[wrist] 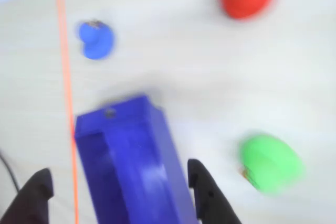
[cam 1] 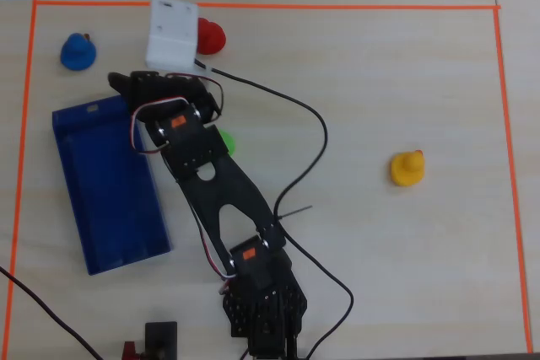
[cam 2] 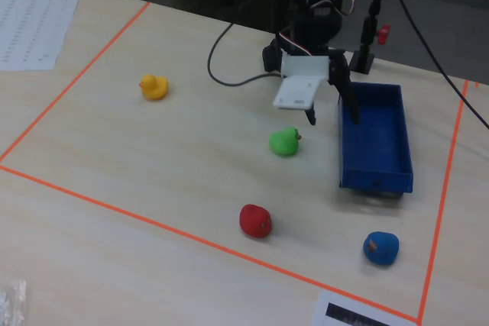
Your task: Grasp blue duck and put it into box.
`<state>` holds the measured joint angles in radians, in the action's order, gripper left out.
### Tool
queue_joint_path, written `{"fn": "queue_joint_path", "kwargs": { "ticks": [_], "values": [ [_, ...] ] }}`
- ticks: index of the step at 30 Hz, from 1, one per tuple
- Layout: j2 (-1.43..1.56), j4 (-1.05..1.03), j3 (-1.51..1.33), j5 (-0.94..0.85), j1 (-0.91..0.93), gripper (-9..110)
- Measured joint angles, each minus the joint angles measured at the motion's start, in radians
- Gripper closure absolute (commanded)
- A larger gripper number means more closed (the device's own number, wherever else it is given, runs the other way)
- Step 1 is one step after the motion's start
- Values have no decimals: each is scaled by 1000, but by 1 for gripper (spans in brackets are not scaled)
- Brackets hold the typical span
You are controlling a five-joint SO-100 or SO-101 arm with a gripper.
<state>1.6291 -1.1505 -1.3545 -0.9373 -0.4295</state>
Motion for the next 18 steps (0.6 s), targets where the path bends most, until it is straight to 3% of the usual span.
{"fn": "queue_joint_path", "kwargs": {
  "ticks": [9, 18],
  "values": [
    [-468, 12, 454, 2, -152, 67],
    [-818, 12, 808, -67, -170, 67]
  ]
}}
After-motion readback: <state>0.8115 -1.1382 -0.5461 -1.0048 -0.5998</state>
